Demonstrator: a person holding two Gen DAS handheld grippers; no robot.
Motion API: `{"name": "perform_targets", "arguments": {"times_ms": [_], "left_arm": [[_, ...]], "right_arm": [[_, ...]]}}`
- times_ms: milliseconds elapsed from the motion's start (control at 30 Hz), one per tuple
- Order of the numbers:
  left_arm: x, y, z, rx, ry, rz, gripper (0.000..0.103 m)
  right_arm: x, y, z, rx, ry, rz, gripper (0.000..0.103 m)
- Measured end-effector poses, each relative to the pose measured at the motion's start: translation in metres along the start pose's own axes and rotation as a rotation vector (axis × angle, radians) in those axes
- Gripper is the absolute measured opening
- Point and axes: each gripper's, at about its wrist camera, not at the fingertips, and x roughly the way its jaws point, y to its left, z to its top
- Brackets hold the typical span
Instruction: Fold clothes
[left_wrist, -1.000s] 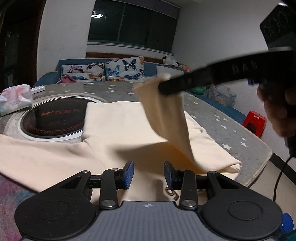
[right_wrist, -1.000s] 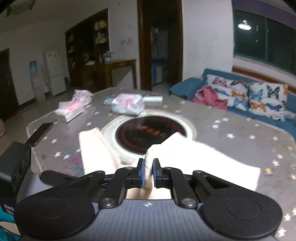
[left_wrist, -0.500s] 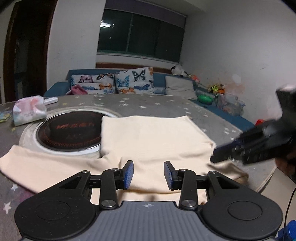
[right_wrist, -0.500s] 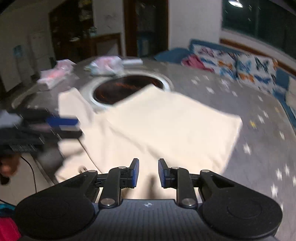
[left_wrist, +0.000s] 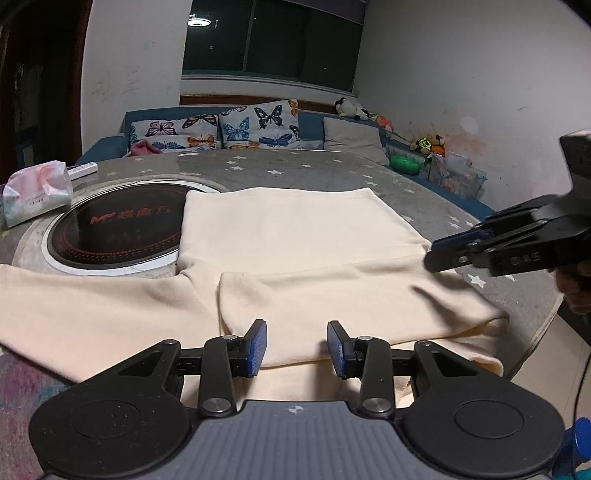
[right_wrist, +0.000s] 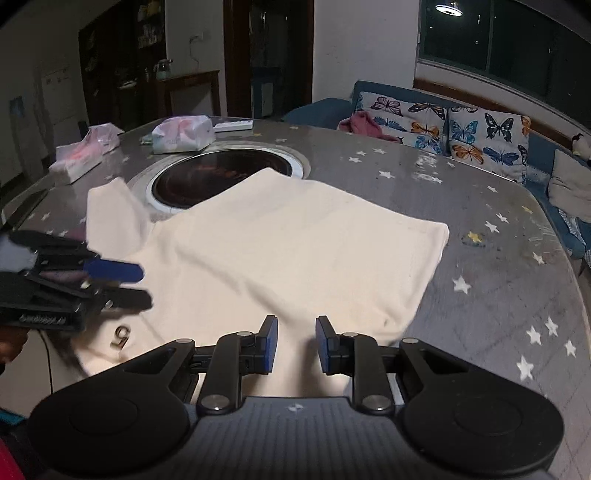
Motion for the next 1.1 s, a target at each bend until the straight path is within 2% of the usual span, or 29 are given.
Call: {"name": "perform_targets", "arguments": {"times_ms": [133, 400, 533, 633, 800, 933, 1000, 1100], "left_arm": [[-0.007, 0.007, 0.001, -0.014, -0.008, 0.008, 0.039], [-0.015, 0.017, 0.002, -0.05, -0.023, 0.015, 0.039], [-0.026, 0.024, 0.008, -0.078, -0.063, 0.046, 0.039], [-0.035, 0.043, 0.014, -0.12, -0.1, 0.152, 0.039], [-0.041, 0.091, 0.02, -0.217, -0.127, 0.425, 0.039], [-0.036, 0.13, 0.019, -0.277, -0.109, 0.624, 0.039], [-0.035, 0.148, 0.016, -0.313, -0.09, 0.684, 0.039], [-0.032, 0.169, 0.011, -0.372, -0.071, 0.724, 0.039]], "right_arm": [[0.019, -0.005, -0.005, 0.016, 0.035, -0.004, 0.022], [0.018, 0.003, -0.004, -0.024, 0.045, -0.003, 0.022], [0.018, 0.003, -0.003, -0.022, 0.042, 0.002, 0.023], [0.016, 0.003, -0.002, -0.028, 0.043, 0.001, 0.024], [0.015, 0.003, -0.003, -0.024, 0.038, 0.004, 0.026], [0.015, 0.006, -0.003, -0.029, 0.034, 0.007, 0.027], [0.014, 0.007, -0.002, -0.031, 0.032, 0.009, 0.027], [0.013, 0.009, -0.001, -0.034, 0.03, 0.011, 0.027]]}}
